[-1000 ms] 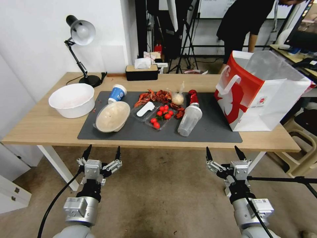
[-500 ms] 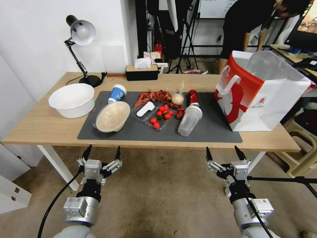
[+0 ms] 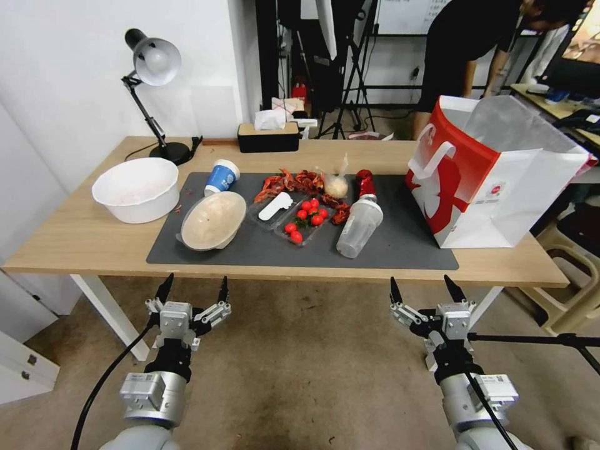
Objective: Pick up the trash from the table and place it into the takeout bag.
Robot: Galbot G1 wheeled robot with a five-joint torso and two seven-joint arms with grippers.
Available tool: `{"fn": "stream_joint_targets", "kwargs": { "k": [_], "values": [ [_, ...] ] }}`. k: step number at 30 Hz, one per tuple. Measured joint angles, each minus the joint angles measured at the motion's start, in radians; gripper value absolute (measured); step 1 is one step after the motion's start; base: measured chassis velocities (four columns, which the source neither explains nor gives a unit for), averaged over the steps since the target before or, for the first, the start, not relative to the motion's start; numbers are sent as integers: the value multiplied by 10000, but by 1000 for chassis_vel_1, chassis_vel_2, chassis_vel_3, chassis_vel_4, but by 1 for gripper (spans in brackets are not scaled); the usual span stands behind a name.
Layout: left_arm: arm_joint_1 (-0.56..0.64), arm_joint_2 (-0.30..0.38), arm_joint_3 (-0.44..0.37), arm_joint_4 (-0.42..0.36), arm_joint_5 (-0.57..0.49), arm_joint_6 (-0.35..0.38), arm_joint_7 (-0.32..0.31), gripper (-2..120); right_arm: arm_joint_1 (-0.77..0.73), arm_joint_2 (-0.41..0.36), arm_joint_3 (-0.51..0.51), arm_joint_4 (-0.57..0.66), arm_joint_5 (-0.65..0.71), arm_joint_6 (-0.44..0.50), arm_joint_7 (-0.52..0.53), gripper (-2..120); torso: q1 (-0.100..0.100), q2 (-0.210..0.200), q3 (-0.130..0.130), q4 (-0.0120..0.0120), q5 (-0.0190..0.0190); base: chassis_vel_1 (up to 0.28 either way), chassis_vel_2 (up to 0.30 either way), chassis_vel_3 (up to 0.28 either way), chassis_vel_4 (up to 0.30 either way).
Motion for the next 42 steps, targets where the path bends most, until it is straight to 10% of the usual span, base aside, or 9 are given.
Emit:
{"fn": "stream_joint_targets", "kwargs": {
  "k": [7, 21, 42],
  "values": [
    [-1106, -246, -845, 117, -1400, 1809, 376, 100, 1767, -108, 408, -255, 716, -1852, 360, 100, 1, -1, 2, -2, -1, 0, 0, 0, 0],
    [-1174, -221, -1018, 374, -1697, 1124, 487, 100, 2683, -261, 456, -472, 1340, -2652, 686, 100, 1, -1, 1, -4, -1, 0, 0, 0, 0],
    [-923, -281, -1196, 296, -1590, 519, 484, 100, 4448, -901, -2791, -2134, 4213, -1902, 2836, 100, 3, -1, 0, 0, -2, 0, 0, 0, 0]
  ]
}}
